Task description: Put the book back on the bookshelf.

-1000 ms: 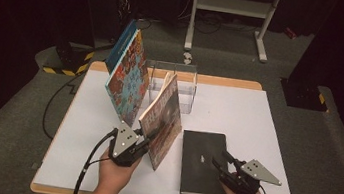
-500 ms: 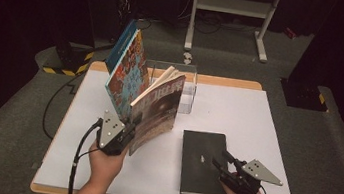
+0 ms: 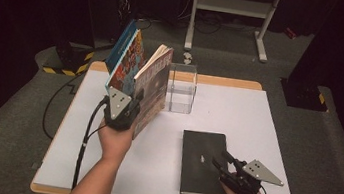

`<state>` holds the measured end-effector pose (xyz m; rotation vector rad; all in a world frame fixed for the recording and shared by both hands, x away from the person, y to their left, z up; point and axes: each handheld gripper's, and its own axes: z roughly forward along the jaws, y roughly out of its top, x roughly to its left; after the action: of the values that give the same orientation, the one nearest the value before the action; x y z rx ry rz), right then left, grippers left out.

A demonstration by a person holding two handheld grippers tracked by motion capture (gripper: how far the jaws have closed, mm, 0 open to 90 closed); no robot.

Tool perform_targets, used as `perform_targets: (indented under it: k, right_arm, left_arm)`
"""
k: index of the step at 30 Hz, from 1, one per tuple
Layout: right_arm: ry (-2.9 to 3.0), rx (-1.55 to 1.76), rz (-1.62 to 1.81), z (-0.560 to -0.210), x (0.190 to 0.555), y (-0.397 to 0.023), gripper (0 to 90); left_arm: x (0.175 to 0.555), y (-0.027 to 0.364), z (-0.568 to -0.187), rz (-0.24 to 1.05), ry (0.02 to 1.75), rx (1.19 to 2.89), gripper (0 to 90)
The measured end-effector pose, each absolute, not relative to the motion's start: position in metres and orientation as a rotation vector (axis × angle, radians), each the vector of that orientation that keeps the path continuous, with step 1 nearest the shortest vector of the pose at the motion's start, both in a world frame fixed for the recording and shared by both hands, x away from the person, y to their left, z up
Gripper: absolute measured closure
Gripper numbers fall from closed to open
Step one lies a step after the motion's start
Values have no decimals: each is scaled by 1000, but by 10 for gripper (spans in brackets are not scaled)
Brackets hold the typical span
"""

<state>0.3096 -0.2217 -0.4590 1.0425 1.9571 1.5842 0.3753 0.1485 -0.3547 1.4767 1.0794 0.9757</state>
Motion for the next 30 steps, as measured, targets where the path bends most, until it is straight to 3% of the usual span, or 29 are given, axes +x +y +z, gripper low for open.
perform_targets:
  k: [19, 30]
  right_arm:
    - [1967, 1016, 1604, -459, 309, -221, 547]
    - [1977, 1017, 1609, -460, 308, -220, 547]
  left_arm:
    - [466, 126, -360, 1085, 1137, 1415, 838]
    - [464, 124, -390, 1088, 1143, 1404, 825]
